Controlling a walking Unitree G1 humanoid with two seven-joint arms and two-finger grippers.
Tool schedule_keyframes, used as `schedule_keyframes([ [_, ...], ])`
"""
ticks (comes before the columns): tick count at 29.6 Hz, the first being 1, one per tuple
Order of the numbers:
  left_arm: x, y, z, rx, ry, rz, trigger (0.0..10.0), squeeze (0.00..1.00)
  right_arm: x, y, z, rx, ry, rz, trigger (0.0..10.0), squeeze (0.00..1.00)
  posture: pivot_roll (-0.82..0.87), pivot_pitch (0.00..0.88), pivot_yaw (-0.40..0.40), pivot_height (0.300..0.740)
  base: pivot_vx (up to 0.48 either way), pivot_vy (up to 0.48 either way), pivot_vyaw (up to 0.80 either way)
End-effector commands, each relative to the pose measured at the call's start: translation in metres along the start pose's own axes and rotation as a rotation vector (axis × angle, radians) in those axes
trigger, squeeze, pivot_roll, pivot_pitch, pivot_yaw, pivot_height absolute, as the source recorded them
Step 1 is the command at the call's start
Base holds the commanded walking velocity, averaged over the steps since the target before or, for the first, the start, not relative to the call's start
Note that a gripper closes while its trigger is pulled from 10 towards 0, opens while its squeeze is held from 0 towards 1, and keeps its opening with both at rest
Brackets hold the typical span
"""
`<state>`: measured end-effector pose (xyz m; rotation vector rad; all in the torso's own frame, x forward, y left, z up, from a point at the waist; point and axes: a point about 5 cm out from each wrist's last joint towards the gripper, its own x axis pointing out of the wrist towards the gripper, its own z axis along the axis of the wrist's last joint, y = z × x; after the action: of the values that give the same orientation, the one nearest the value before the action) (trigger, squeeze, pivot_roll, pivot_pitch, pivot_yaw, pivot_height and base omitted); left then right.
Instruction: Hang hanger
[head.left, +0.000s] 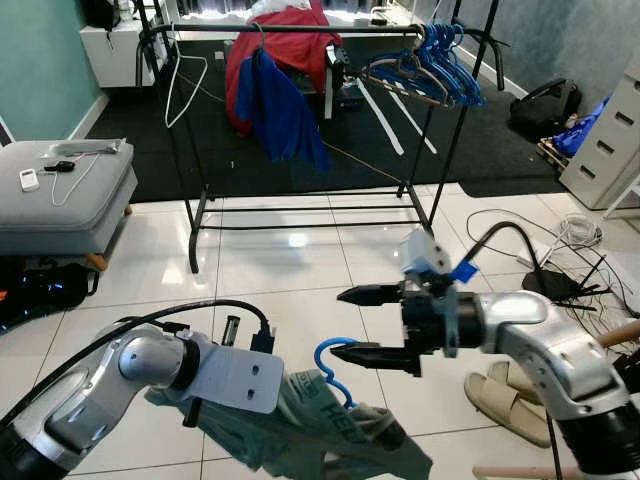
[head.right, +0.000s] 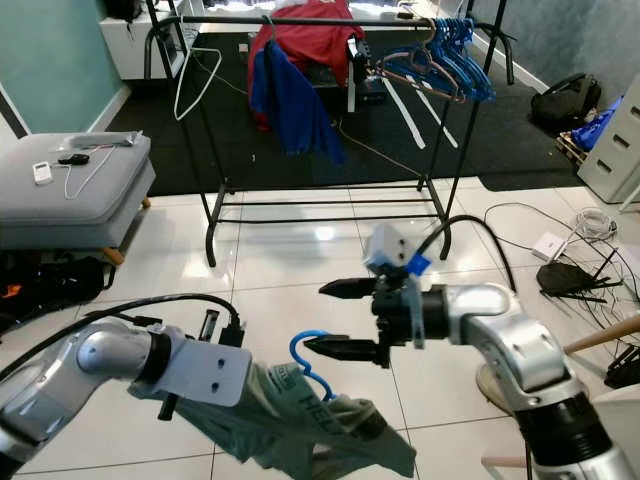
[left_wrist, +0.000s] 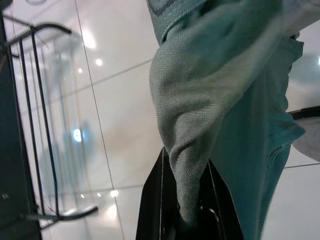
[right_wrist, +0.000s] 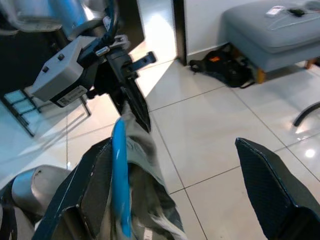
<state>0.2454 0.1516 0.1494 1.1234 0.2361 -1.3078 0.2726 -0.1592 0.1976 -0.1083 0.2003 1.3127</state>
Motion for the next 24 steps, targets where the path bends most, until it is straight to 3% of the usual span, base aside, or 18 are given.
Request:
schedule_keyframes([
  [1,-0.008,-0.005,-0.020,-0.095,0.062,0.031,0.0,0.00,-0.019,-0.004,0.000,0.053,-0.054,-0.054,10.0,1.00,-0.06,0.070,-0.014,0.740,0.000,0.000,0.00],
  [6,-0.008,-0.005,-0.022,-0.108,0.068,0.038,0.0,0.00,-0.021,-0.005,-0.001,0.065,-0.058,-0.064,10.0,1.00,-0.06,0.070,-0.014,0.740,0.000,0.000,0.00],
  [8,-0.008,-0.005,-0.031,-0.196,0.084,0.095,0.0,0.00,-0.023,-0.011,-0.013,0.076,-0.028,-0.130,10.0,1.00,-0.05,0.076,-0.017,0.740,0.000,0.000,0.00],
  [12,-0.008,-0.004,-0.036,-0.237,0.094,0.123,0.0,0.00,-0.023,-0.014,-0.019,0.077,-0.011,-0.171,10.0,1.00,-0.05,0.076,-0.017,0.740,0.000,0.000,0.00],
  [13,-0.009,-0.003,-0.041,-0.287,0.098,0.168,0.0,0.00,-0.023,-0.026,-0.028,0.080,-0.001,-0.296,10.0,0.00,-0.05,0.070,-0.018,0.740,0.000,0.000,0.00],
  [15,-0.009,-0.003,-0.041,-0.287,0.098,0.168,0.0,0.00,-0.023,-0.026,-0.028,0.080,-0.001,-0.296,10.0,0.00,-0.05,0.070,-0.018,0.740,0.000,0.000,0.00],
  [16,-0.009,-0.002,-0.046,-0.391,0.063,0.240,0.0,0.00,-0.025,-0.038,-0.038,0.098,-0.002,-0.443,10.0,0.00,-0.05,0.072,-0.015,0.740,0.000,0.000,0.00],
  [18,-0.009,-0.002,-0.046,-0.391,0.063,0.240,0.0,0.00,-0.025,-0.038,-0.038,0.098,-0.002,-0.443,10.0,0.00,-0.05,0.072,-0.015,0.740,0.000,0.000,0.00],
  [20,-0.008,-0.001,-0.054,-0.653,-0.040,0.402,0.0,0.00,-0.028,-0.059,-0.049,0.171,-0.083,-0.734,10.0,0.00,-0.04,0.080,-0.015,0.740,0.000,0.000,0.00],
  [21,-0.008,-0.001,-0.054,-0.653,-0.040,0.402,0.0,0.00,-0.028,-0.059,-0.049,0.171,-0.083,-0.734,10.0,0.00,-0.04,0.080,-0.015,0.740,0.000,0.000,0.00],
  [22,-0.008,-0.002,-0.057,-0.751,-0.071,0.455,0.0,0.00,-0.028,-0.064,-0.052,0.205,-0.113,-0.814,10.0,0.00,-0.04,0.080,-0.015,0.740,0.000,0.000,0.00],
  [23,-0.008,-0.002,-0.057,-0.751,-0.071,0.455,0.0,0.00,-0.028,-0.064,-0.052,0.205,-0.113,-0.814,10.0,0.00,-0.04,0.080,-0.015,0.740,0.000,0.000,0.00],
  [24,-0.007,-0.001,-0.060,-0.838,-0.092,0.517,0.0,0.00,-0.029,-0.067,-0.054,0.226,-0.133,-0.870,10.0,0.00,-0.04,0.083,-0.017,0.740,0.000,0.000,0.00],
])
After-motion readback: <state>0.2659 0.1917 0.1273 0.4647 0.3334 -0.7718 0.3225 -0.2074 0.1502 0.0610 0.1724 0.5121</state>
